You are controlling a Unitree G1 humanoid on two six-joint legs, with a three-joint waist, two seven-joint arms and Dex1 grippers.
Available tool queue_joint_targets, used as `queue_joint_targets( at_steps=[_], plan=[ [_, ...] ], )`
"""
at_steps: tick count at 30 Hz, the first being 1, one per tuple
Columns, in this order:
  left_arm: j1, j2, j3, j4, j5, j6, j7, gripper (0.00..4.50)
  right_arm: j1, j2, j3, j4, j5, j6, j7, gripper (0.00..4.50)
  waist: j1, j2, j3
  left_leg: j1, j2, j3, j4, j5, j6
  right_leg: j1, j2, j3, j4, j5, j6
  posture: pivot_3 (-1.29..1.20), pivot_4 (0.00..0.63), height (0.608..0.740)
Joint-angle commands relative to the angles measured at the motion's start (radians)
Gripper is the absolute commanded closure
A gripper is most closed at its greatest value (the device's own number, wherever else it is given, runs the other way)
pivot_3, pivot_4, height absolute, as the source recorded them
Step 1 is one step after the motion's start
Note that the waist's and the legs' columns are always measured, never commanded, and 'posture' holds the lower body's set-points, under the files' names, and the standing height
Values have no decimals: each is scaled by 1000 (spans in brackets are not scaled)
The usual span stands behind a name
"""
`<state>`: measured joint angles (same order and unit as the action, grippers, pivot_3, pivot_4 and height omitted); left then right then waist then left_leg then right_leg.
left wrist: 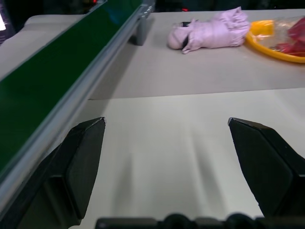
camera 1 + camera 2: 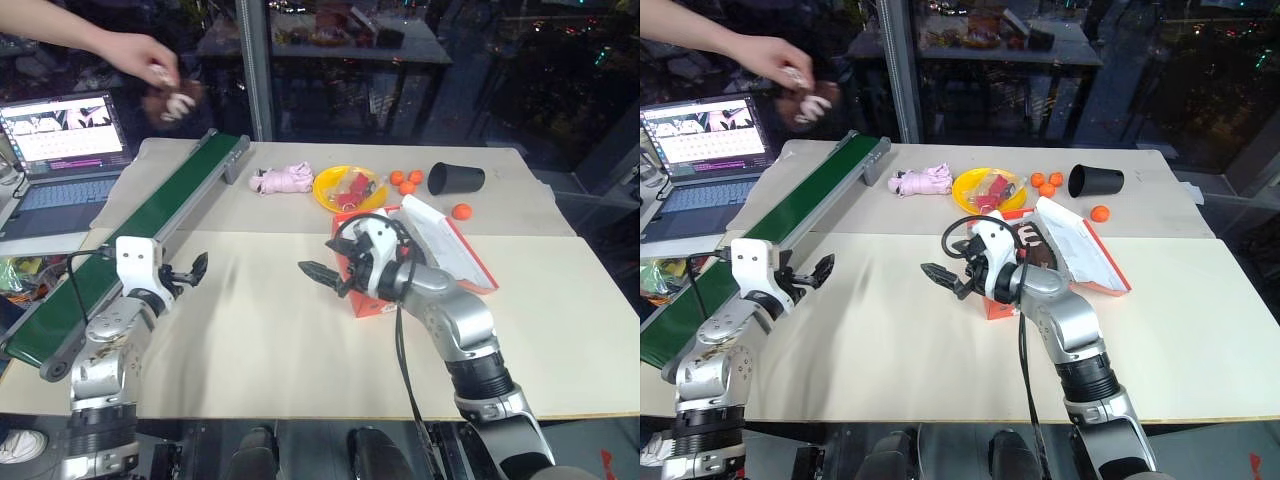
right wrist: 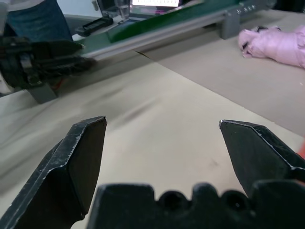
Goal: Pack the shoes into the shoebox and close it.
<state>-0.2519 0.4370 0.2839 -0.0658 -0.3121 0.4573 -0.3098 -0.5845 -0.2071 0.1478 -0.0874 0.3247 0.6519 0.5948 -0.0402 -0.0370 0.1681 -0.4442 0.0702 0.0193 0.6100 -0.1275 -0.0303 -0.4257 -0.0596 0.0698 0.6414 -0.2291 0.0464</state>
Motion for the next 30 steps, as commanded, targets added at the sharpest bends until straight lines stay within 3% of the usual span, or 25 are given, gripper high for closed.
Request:
queue_joint_targets(
  at_steps=[1, 11, 15, 25, 30],
  plan=[
    [-38, 6, -7, 1, 14, -45, -7, 120, -23, 3, -3, -5, -11, -37, -8, 22, 1, 0, 0, 0, 0, 0, 0, 0, 0, 0, 0, 0, 0, 0, 0, 0, 150, 740],
    [-81, 6, -33, 91, 35, -93, -27, 120, -12, -5, -23, -16, -11, -22, -13, 22, -1, 0, 0, 0, 0, 0, 0, 0, 1, 0, 0, 0, 0, 0, 0, 0, 150, 740],
    [-86, 32, 15, 155, 30, -127, -31, 120, -25, 7, -23, -16, 3, -20, -3, 22, -2, 0, 0, 0, 0, 0, 0, 1, 1, 0, 0, 0, 0, 0, 0, 0, 150, 740],
    [-105, 252, 149, 477, 7, -365, -216, 120, -31, -61, 40, -4, -15, -81, 147, 22, 1, 0, 0, 0, 0, 1, -2, 2, 3, -2, 0, 0, -1, 0, 0, 0, 150, 740],
    [-164, 308, 170, 628, -10, -426, -292, 120, -38, -60, 44, 14, -23, -95, 163, 22, 5, 0, 0, 0, 1, 1, -2, -2, -4, -2, 0, -1, 0, -1, -1, 0, 150, 740]
  ],
)
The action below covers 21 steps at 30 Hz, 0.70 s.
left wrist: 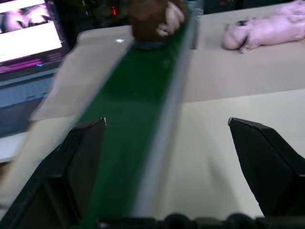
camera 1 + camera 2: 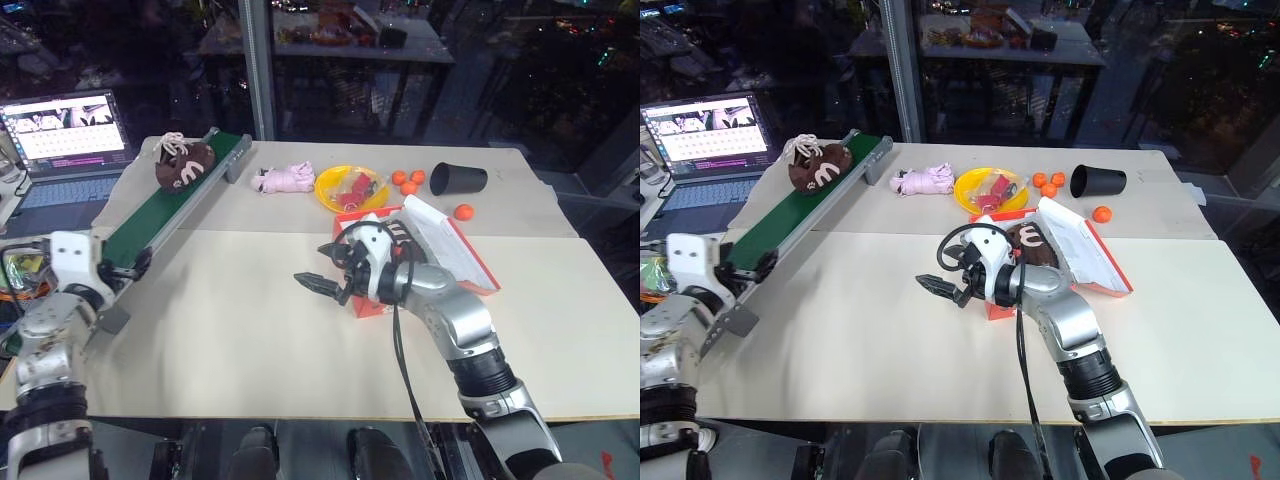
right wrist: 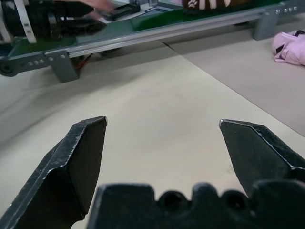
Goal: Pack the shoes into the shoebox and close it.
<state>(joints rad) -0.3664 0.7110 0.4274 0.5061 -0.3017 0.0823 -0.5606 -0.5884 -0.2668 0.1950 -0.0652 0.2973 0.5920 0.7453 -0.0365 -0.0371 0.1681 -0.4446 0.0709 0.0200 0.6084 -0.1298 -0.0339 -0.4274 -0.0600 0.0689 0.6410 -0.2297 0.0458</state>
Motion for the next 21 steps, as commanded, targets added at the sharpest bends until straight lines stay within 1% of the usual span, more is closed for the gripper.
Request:
queue_joint_targets(
  at_steps=[1, 6, 11, 15, 21],
  plan=[
    [-68, 44, 30, 91, -22, -58, -52, 120, -34, 1, -3, -8, 4, -36, 13, 22, 2, 0, 0, 0, 0, 0, 0, 0, 0, 0, 0, 0, 0, 0, 0, 0, 150, 740],
    [-157, 77, 23, 250, -24, -90, -108, 120, -31, 1, -2, -14, 2, -31, 14, 22, -1, 0, 0, 0, 0, 0, 0, 0, 0, -1, 0, 0, 0, 0, 0, 0, 150, 740],
    [-231, 110, 4, 397, 7, -133, -120, 120, -29, -15, -14, -22, 1, -24, 10, 22, -2, 0, 0, 0, 0, 0, 0, 2, 2, -1, 0, 0, 0, 0, 0, 0, 150, 740],
    [-271, 131, -14, 486, 35, -162, -116, 120, -27, -25, -18, -26, 3, -20, 5, 22, -2, -1, 0, 0, 0, 0, 0, 1, 2, -1, 0, 0, 1, 0, 1, 0, 150, 740],
    [-306, 142, -34, 568, 61, -189, -120, 120, -18, -32, -20, -42, 7, -11, -2, 22, -2, -1, 0, -1, 0, 1, 0, 2, 2, -1, 0, 0, 1, 0, 1, 0, 150, 740]
  ],
)
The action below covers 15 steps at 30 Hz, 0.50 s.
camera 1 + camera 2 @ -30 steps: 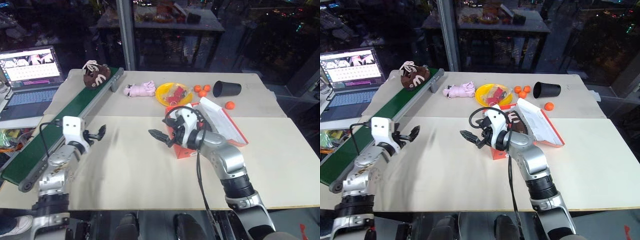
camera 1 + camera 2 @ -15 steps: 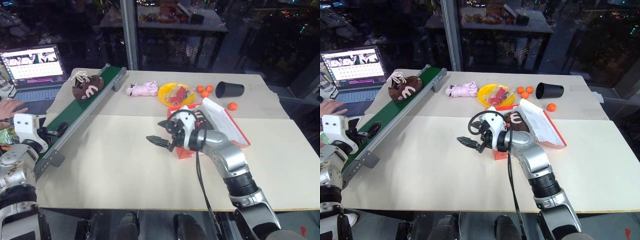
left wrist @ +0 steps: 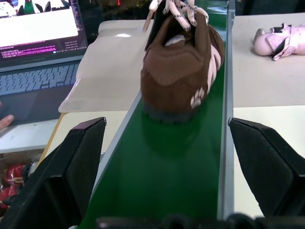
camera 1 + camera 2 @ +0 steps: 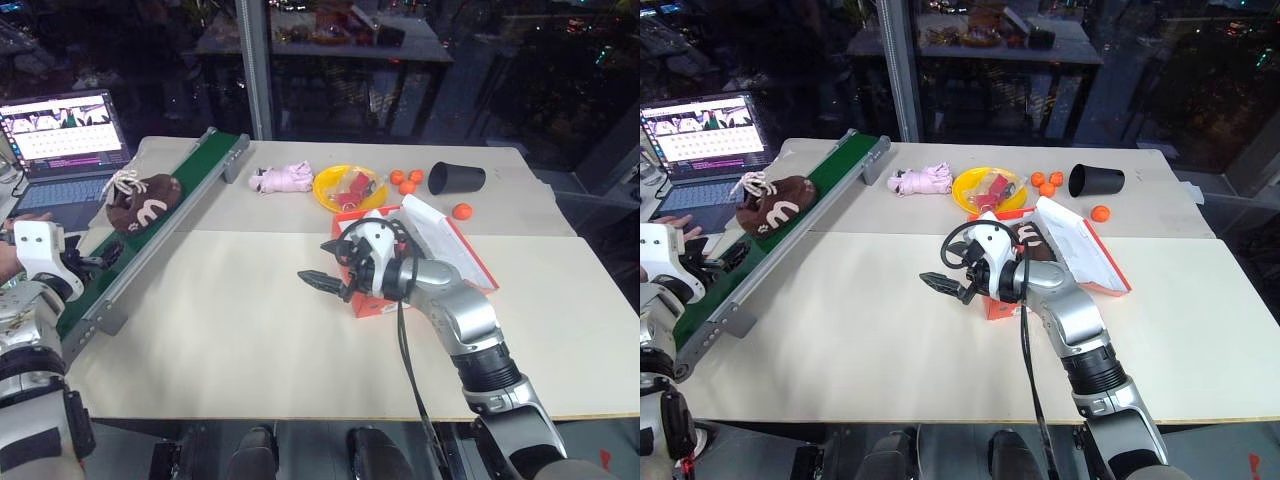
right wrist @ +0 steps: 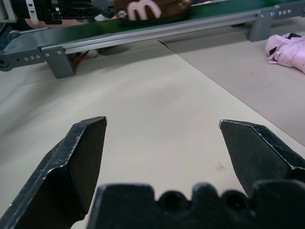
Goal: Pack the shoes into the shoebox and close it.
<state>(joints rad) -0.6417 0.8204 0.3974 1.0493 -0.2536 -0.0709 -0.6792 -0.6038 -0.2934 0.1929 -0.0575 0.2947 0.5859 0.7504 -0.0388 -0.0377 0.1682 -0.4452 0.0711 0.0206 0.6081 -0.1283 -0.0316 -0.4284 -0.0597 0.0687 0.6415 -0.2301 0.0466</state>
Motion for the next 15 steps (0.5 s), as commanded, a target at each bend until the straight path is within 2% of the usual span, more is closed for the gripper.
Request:
queue_joint_targets(
  at_steps=[1, 12, 15],
  plan=[
    [-35, 33, -5, 34, 16, -38, -1, 120, -2, -6, -18, -51, 10, -4, -9, 22, 0, 0, 0, 0, 0, 0, 0, 0, 0, 0, 0, 0, 0, 0, 0, 0, 150, 740],
    [-32, 42, 0, 186, 45, -8, 42, 120, 1, -45, -25, -72, 9, 11, -17, 22, 0, 0, 0, 0, 0, 0, 0, 0, -1, -1, 0, 0, 0, 0, 0, 0, 150, 740],
    [-33, 22, 2, 190, 40, -10, 18, 873, -2, -52, -20, -85, 7, 22, -23, 0, 4, 0, 0, 0, 0, 0, 0, -1, -2, -1, 0, 0, 2, 0, 0, 0, 150, 740]
  ],
)
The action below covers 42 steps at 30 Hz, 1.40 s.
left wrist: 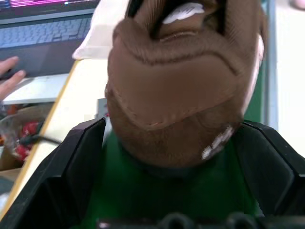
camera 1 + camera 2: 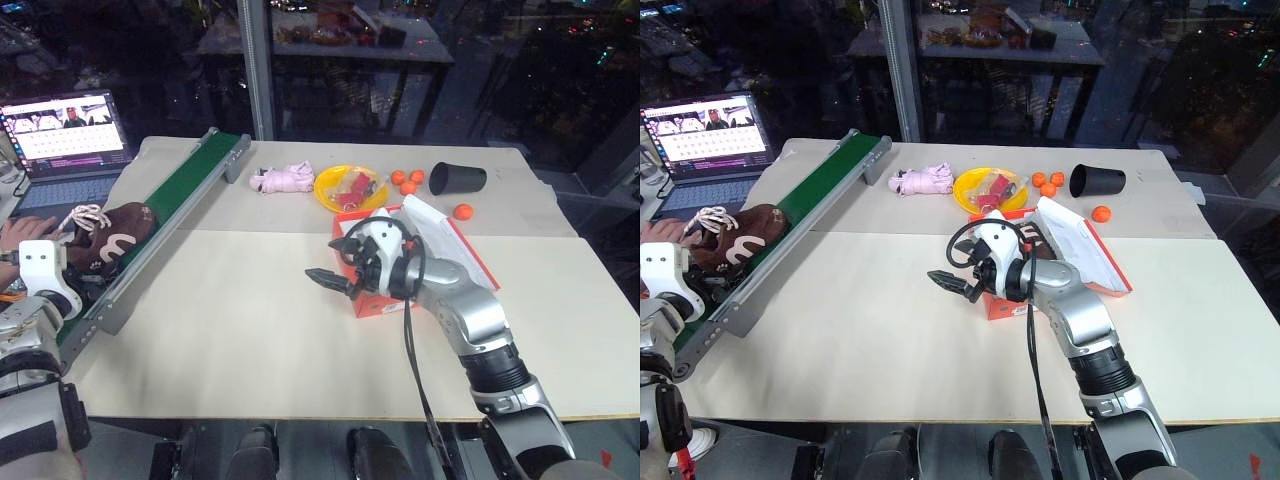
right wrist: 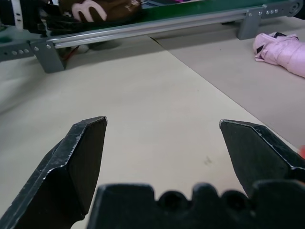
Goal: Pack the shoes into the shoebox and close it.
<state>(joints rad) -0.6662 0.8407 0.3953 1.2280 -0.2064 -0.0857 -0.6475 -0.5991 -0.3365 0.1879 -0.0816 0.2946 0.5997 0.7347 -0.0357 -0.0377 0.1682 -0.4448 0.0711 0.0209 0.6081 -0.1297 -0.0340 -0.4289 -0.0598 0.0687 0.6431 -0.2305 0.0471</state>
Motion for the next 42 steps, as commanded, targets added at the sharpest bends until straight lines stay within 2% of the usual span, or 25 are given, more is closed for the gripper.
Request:
queue_joint_targets(
  at_steps=[1, 2, 5, 9, 13, 16, 18, 21, 24, 26, 31, 39, 40, 42],
  plan=[
    [-10, -4, 4, 8, -9, 2, -30, 1201, -7, -10, -15, -65, 8, 11, -8, 0, 3, 0, 0, 0, 0, 0, 0, 0, 0, 0, 0, 0, 0, 0, 0, 0, 150, 740],
    [-13, -12, 0, 3, -10, 2, -42, 1599, -8, -11, -16, -69, 9, 15, -9, 0, 5, 0, 0, 0, 0, 0, 0, 0, 0, 0, 0, 0, 0, 0, 0, 0, 150, 740],
    [-43, -50, -21, -48, -13, -10, -91, 1961, -13, -12, -16, -84, 13, 32, -16, 0, 24, 0, 0, 0, 0, 0, 0, 0, 0, 0, 0, 0, 0, 0, 0, 0, 150, 740],
    [-96, -125, -31, -236, -64, 53, -124, 2136, -16, 1, -36, -97, 36, 56, -30, 0, 51, -1, 0, -3, 0, 0, 2, 0, -1, 0, -1, -3, 0, 0, -2, 0, 150, 740],
    [-82, -228, -78, -582, -132, 201, -130, 2159, -25, 20, -63, -94, 59, 69, -45, 0, 45, -3, -1, -16, 1, 0, 6, 5, 5, -10, -1, -3, 0, 2, -1, 0, 150, 740],
    [-58, -268, -96, -744, -158, 295, -91, 2159, -32, 32, -76, -91, 75, 74, -58, 0, 39, -3, -1, -17, 1, 0, 5, 6, 5, -10, 0, -2, 0, 2, 0, 0, 150, 740],
    [-58, -321, -116, -877, -189, 381, -39, 2159, -47, 92, -159, -88, 159, 116, -103, 0, 27, -3, -1, -16, 1, 0, 4, 6, 5, -10, 0, -2, 0, 2, 0, 0, 150, 740],
    [-47, -385, -156, -1035, -231, 483, -4, 2159, -114, 222, -383, -44, 388, 207, -244, 0, 18, -3, -1, -15, 1, -1, 4, 6, 5, -10, 1, -2, 2, 2, 0, 0, 150, 740],
    [-48, -460, -191, -1157, -278, 578, 45, 2159, -187, 290, -570, 27, 575, 253, -388, 0, 17, -3, -1, -14, 1, -1, 6, 7, 6, -9, 1, -1, 4, 3, 0, 0, 150, 740],
    [-53, -500, -219, -1219, -297, 627, 70, 2159, -220, 309, -637, 62, 648, 262, -470, 0, 19, -3, -1, -14, 1, -2, 7, 7, 6, -8, 1, -1, 3, 3, 0, 0, 150, 740],
    [-62, -560, -268, -1313, -344, 714, 98, 2159, -259, 312, -701, 100, 754, 250, -574, 0, 14, -2, 0, -14, 1, -2, 5, 6, 6, -8, 1, -1, 2, 3, 0, 0, 150, 740],
    [-33, -609, -315, -1353, -362, 752, 108, 2159, -245, 286, -653, 86, 757, 241, -610, 0, -3, -2, 0, -13, 1, -2, 6, 7, 6, -8, 1, -1, 3, 3, 0, 0, 150, 740],
    [-30, -609, -320, -1353, -359, 748, 106, 2169, -244, 287, -653, 85, 766, 238, -615, 411, -4, -2, 0, -13, 1, -2, 6, 7, 6, -8, 1, -1, 2, 3, 0, 0, 150, 740],
    [-31, -608, -322, -1346, -356, 745, 104, 2169, -242, 285, -648, 78, 777, 237, -611, 693, -5, -2, 0, -13, 0, -2, 6, 7, 6, -8, 1, 0, 2, 3, 0, 0, 150, 740]
  ],
)
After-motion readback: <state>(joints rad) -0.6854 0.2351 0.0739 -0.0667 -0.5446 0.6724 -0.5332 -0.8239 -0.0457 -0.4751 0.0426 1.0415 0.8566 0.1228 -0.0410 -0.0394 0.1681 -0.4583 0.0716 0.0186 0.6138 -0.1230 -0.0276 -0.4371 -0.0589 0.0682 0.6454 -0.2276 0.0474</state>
